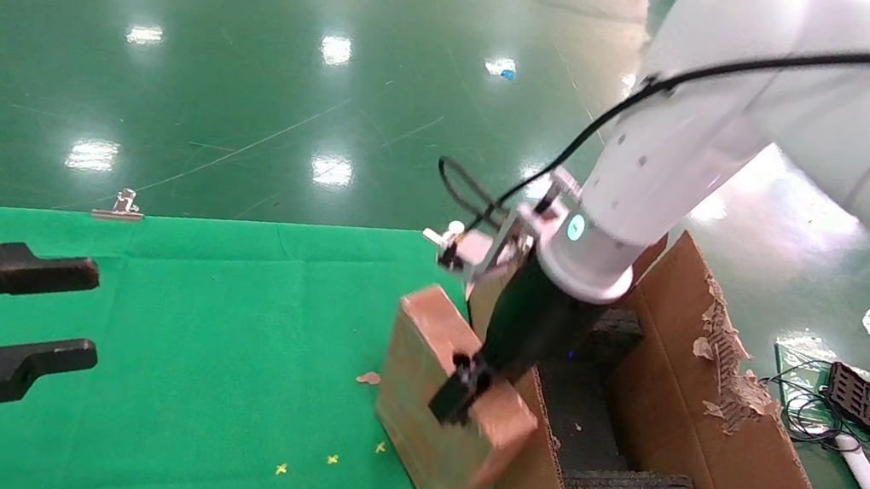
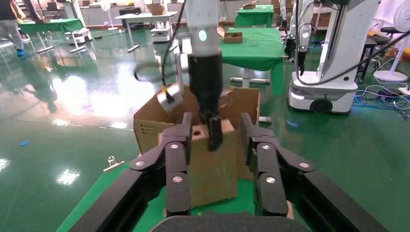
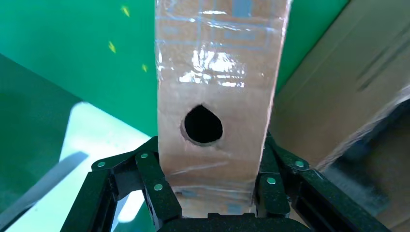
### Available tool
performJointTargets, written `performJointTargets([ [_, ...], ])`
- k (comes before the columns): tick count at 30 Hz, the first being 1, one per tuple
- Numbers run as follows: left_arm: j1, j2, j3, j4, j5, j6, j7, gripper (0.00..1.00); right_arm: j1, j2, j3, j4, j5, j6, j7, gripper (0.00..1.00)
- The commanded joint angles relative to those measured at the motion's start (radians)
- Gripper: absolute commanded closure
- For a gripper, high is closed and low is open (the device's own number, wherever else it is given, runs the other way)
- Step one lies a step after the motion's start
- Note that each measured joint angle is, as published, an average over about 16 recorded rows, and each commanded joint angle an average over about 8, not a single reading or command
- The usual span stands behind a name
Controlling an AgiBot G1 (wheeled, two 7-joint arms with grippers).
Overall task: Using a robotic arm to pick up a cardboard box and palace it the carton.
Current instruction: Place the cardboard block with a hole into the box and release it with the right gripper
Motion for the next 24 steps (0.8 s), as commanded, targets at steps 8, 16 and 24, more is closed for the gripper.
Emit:
performJointTargets([
  [8,0.0,0.0,0.001,0.0,0.0,0.0,0.0,1.0,0.171,0.149,0.102,0.001,0.05,0.044,-0.154,1.0],
  [16,0.0,0.0,0.001,0.0,-0.001,0.0,0.001,1.0,0.337,0.294,0.131,-0.054,-0.016,0.063,-0.223,1.0],
  [24,0.0,-0.001,0.001,0.0,-0.001,-0.001,0.001,0.24,0.377,0.375,0.077,-0.129,-0.132,0.035,-0.222,1.0],
])
